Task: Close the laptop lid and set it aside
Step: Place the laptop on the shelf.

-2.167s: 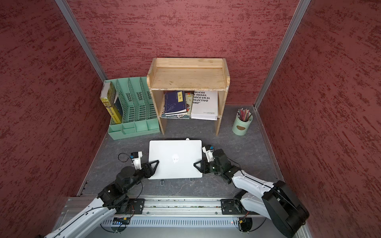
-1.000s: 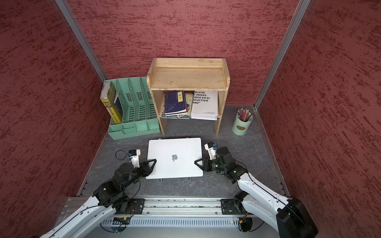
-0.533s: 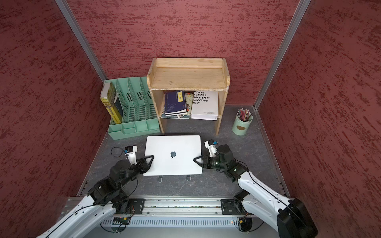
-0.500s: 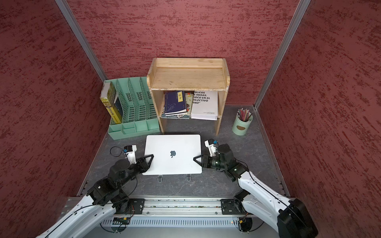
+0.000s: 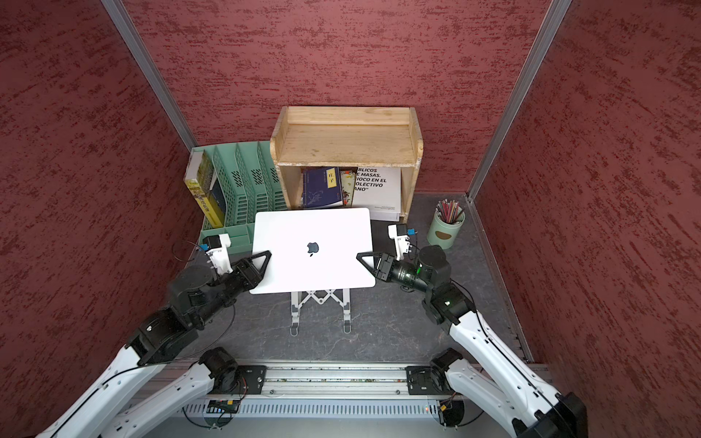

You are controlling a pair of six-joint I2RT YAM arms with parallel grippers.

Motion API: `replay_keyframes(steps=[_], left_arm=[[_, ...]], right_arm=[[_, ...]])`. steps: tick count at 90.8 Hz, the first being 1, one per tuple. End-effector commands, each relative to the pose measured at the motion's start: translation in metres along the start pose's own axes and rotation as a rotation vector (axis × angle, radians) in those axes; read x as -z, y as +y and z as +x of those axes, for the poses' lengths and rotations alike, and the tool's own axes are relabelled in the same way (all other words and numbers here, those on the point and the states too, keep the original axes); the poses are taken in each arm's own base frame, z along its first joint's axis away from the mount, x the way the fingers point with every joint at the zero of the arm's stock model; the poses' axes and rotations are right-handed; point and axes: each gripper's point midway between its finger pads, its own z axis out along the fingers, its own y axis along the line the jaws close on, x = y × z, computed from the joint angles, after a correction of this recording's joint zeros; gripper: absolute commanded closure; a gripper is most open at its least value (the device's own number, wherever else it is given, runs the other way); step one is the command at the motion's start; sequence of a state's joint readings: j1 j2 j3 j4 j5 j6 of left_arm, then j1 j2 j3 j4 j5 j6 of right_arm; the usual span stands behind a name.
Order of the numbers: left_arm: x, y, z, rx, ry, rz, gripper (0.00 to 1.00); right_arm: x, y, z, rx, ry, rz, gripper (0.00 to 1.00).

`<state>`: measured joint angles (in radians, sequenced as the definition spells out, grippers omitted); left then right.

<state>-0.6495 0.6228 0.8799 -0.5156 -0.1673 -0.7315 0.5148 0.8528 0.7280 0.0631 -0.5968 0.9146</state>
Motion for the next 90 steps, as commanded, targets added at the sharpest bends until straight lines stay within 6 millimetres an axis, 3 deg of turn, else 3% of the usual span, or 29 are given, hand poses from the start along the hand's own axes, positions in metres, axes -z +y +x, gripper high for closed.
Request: replay_keyframes(steps=[1, 18, 33, 56, 90], left_arm=[[0.009, -0.111, 0.013, -0.057, 0.215, 0.445, 1.0], [-0.007, -0.164, -0.022, -0.072, 0.216, 0.495, 1.0], [-0.033, -0.194, -0.045, -0.034, 0.229, 0.518, 1.0], [-0.072, -0.22, -0.073, 0.029, 0.223, 0.564, 1.0], [-0.131, -0.228, -0.089, 0.097, 0.233, 0.596, 1.0]], right_arm=[[0.014, 0.116, 0.018, 0.19, 0.182, -0.385, 1.0], [0.02, 0.161, -0.016, 0.228, 0.135, -0.399, 1.0], [0.014, 0.182, -0.047, 0.24, 0.11, -0.364, 1.0], [-0.007, 0.157, -0.095, 0.143, 0.067, -0.309, 1.0], [-0.027, 0.112, -0.158, -0.002, -0.002, -0.31, 1.0]])
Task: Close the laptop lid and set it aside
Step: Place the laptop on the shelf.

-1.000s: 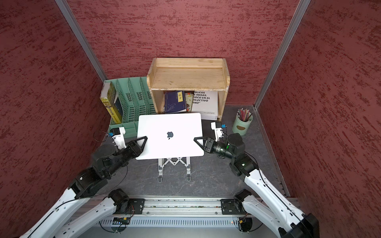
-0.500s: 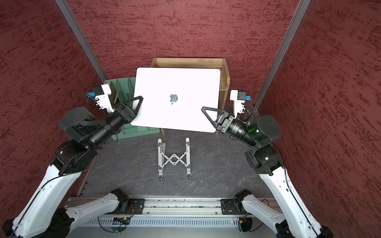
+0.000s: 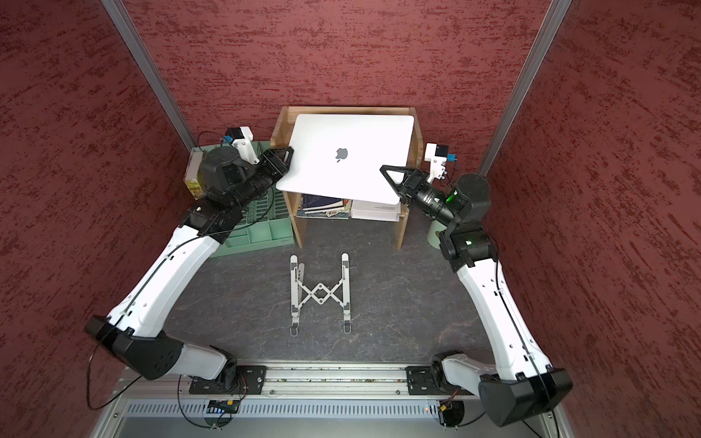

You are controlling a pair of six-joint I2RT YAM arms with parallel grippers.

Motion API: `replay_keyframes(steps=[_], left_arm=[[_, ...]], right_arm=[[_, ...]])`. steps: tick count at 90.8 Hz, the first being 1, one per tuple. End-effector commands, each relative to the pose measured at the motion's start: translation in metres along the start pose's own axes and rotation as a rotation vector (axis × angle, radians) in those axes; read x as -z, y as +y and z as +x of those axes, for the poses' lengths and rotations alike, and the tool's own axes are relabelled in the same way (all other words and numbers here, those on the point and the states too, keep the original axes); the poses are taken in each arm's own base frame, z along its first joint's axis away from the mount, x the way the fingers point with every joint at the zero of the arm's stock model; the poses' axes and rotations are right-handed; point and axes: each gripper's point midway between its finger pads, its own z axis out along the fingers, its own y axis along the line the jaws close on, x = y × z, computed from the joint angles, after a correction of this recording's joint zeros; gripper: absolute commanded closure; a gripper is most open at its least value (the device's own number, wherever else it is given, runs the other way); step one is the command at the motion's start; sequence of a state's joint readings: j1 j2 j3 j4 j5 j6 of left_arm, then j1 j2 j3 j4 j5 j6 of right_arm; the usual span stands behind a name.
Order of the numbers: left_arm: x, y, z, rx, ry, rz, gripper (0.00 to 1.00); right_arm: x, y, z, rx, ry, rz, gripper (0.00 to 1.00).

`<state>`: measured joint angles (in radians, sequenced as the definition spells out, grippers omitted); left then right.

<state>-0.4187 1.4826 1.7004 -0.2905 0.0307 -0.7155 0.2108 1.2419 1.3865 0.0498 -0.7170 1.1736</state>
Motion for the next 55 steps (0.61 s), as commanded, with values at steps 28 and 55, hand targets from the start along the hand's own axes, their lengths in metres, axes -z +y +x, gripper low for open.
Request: replay_keyframes(steps=[28, 55], left_arm=[[0.017, -0.13, 0.068, 0.106, 0.361, 0.489, 1.0], [0.043, -0.161, 0.069, -0.029, 0.307, 0.57, 0.35]], right_arm=[[-0.036, 0.007, 0.017, -0.109, 0.233, -0.239, 1.0], [-0.033, 0.006, 0.01, -0.196, 0.208, -0.194, 1.0]])
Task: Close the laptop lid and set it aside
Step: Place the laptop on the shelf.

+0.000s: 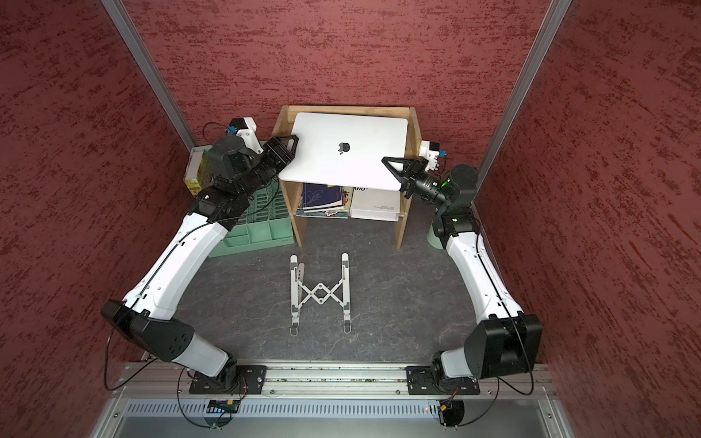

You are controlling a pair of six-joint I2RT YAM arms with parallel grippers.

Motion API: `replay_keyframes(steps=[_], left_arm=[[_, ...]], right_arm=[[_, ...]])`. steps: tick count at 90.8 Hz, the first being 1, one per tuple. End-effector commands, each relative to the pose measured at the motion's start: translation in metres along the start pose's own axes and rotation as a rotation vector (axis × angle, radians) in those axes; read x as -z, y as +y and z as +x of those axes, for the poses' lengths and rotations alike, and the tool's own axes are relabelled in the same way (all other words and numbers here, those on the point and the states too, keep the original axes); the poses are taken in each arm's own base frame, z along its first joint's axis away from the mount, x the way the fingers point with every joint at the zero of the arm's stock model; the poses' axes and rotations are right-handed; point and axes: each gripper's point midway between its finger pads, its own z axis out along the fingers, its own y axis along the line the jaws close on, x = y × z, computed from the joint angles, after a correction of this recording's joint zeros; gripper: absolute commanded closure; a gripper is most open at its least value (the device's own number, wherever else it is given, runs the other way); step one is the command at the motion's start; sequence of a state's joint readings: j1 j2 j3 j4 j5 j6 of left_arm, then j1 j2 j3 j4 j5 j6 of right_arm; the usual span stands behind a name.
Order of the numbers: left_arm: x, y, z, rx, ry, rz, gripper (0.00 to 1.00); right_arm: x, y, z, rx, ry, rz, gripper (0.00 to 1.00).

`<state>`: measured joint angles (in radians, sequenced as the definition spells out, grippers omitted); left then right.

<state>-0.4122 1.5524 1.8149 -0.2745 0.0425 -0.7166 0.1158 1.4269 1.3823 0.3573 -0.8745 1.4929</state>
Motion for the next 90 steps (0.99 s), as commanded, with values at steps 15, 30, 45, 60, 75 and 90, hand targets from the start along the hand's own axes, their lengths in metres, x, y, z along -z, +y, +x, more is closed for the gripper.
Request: replay_keyframes(steps=[15, 30, 45, 60, 75, 90], left_arm=[[0.062, -0.154, 0.081, -0.068, 0.297, 0.524, 0.26], [0.077, -0.156, 0.072, -0.158, 0.231, 0.482, 0.17], [0.08, -0.14, 0.062, -0.182, 0.187, 0.388, 0.11], [0.071, -0.119, 0.057, -0.166, 0.171, 0.29, 0.09], [0.043, -0.108, 0.065, -0.136, 0.218, 0.277, 0.13], [0.029, -0.111, 0.073, -0.147, 0.21, 0.314, 0.12]], right_arm=[[-0.018, 0.037, 0.043, -0.034, 0.113, -0.101, 1.0], [-0.018, 0.035, 0.035, -0.097, 0.071, -0.092, 1.0], [-0.018, 0.031, 0.032, -0.121, 0.052, -0.076, 1.0], [-0.014, 0.023, 0.025, -0.129, 0.025, -0.068, 1.0], [-0.01, 0.017, 0.011, -0.157, -0.015, -0.094, 1.0], [-0.003, 0.018, 0.001, -0.17, -0.04, -0.116, 1.0]])
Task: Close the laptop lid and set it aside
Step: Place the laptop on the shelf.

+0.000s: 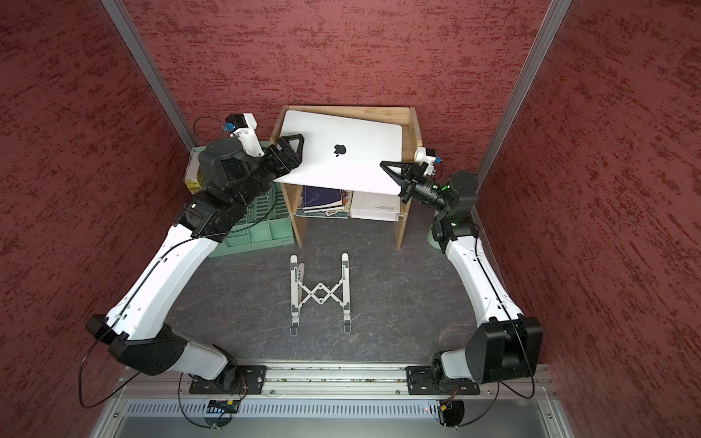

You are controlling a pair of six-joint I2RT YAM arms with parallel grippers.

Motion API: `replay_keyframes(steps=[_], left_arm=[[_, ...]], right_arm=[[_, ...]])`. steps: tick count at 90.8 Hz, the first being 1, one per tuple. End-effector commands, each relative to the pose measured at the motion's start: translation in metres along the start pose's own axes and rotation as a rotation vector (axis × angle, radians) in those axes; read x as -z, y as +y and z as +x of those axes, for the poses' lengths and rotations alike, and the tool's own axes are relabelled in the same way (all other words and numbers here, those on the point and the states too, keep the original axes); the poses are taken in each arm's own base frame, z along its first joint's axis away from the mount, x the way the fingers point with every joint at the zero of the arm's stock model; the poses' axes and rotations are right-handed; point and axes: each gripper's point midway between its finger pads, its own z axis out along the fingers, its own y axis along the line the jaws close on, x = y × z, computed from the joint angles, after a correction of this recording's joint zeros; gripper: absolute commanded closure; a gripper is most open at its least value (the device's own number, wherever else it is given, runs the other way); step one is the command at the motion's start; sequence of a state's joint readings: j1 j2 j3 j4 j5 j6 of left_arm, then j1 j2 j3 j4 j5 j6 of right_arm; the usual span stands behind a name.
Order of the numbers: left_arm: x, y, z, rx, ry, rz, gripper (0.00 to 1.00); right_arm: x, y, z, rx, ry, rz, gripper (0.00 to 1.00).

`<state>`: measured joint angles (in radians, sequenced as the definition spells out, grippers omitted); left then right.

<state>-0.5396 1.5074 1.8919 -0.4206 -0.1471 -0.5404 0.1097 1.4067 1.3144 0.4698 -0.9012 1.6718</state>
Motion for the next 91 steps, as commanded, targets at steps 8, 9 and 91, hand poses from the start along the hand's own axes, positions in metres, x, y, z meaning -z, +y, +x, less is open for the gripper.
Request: replay_keyframes(steps=[8, 9, 91], left_arm=[[0.004, -0.09, 0.049, 0.029, 0.171, 0.404, 0.11], [0.003, -0.09, 0.05, 0.029, 0.17, 0.402, 0.1], [0.006, -0.058, 0.014, -0.079, 0.015, 0.13, 0.0]], right_arm=[[-0.003, 0.017, -0.01, -0.046, -0.072, -0.083, 1.0], [-0.002, 0.017, -0.01, -0.047, -0.074, -0.083, 1.0], [0.026, 0.027, -0.034, -0.075, -0.173, -0.129, 1.0]])
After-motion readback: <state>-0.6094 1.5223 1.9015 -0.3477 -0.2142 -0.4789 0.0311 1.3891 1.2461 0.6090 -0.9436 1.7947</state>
